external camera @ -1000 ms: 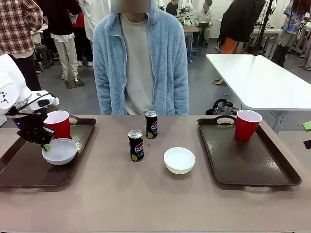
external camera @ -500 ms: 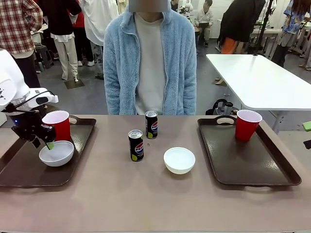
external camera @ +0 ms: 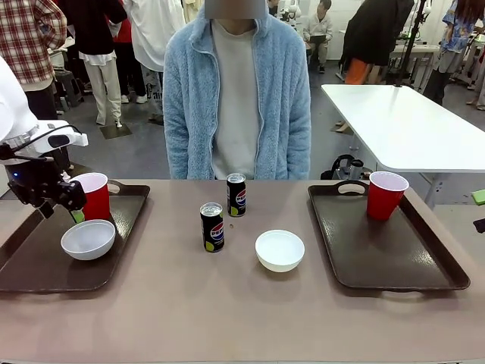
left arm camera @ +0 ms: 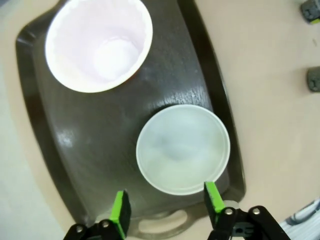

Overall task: Prepare tableware on both trays.
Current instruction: Pick up a Picnic Bowl from the table and place it on a Handle tray.

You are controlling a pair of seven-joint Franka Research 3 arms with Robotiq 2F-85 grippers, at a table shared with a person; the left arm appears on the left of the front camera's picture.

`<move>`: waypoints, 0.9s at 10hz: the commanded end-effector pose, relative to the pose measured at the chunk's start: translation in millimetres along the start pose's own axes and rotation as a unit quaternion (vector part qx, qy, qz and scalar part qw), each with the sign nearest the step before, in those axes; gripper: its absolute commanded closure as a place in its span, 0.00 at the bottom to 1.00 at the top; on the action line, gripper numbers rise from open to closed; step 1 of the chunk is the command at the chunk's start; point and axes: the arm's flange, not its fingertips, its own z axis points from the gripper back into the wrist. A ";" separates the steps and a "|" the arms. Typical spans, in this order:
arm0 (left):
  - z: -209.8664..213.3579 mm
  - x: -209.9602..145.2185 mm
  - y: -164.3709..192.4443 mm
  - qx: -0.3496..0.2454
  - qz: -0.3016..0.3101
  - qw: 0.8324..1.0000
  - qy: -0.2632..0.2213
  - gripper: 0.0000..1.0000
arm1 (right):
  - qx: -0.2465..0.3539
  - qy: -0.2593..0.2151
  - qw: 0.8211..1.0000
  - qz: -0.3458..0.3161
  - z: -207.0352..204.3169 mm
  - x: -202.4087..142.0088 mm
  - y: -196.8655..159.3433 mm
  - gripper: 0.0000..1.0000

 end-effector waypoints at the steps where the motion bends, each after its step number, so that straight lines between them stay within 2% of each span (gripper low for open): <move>1: 14.9 -2.3 -7.1 0.018 0.010 1.000 0.004 0.00 | 0.010 -0.006 1.000 0.005 -0.2 2.0 0.9 0.00; 3: 20.0 1.7 -6.3 0.034 0.021 0.999 0.011 0.00 | 0.010 -0.006 1.000 0.005 -0.2 2.0 0.9 0.00; 4: 13.5 -1.8 -4.9 0.007 -0.002 1.000 -0.001 0.00 | 0.010 -0.006 1.000 0.005 -0.2 2.0 0.9 0.00; 8: 15.7 -2.0 -5.4 0.014 0.000 1.000 0.002 0.03 | 0.010 -0.006 1.000 0.005 -0.2 2.0 0.9 0.00; 9: 30.7 4.9 3.0 -0.078 -0.029 0.996 0.022 0.00 | 0.000 0.000 1.000 0.000 0.1 0.0 -0.1 0.00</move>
